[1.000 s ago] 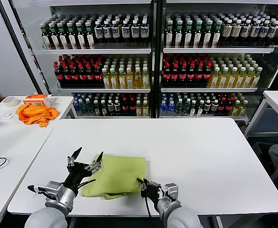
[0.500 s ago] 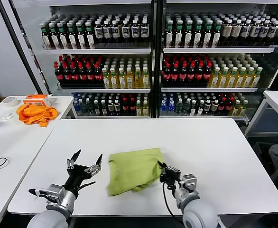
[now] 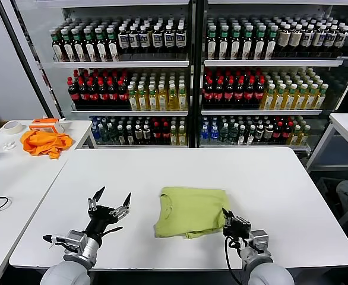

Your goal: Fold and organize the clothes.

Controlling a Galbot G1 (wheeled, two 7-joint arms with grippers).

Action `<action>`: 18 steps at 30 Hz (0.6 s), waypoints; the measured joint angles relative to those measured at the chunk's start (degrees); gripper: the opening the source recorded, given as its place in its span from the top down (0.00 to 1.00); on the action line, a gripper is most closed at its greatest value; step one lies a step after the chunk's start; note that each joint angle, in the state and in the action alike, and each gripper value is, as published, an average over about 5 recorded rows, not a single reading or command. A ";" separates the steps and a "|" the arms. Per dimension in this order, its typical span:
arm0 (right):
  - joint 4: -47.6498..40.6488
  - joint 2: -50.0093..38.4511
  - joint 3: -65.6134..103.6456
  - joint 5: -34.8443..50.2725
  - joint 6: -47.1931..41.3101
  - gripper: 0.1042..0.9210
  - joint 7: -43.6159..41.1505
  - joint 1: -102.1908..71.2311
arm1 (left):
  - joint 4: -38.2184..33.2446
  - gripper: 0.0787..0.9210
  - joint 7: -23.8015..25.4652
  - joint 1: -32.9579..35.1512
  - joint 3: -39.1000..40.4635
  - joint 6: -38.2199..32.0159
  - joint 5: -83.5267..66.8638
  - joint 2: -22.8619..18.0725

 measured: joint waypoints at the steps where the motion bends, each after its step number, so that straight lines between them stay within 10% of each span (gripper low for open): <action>1: 0.21 -0.11 0.35 -0.15 -0.25 0.93 -0.03 -0.44 | 0.15 0.12 0.12 -0.17 0.10 -0.21 0.09 0.04; 18: 3.86 -1.43 9.96 -3.33 1.74 0.34 -2.29 -1.79 | 4.99 0.12 2.87 -5.29 2.19 -5.52 1.32 0.22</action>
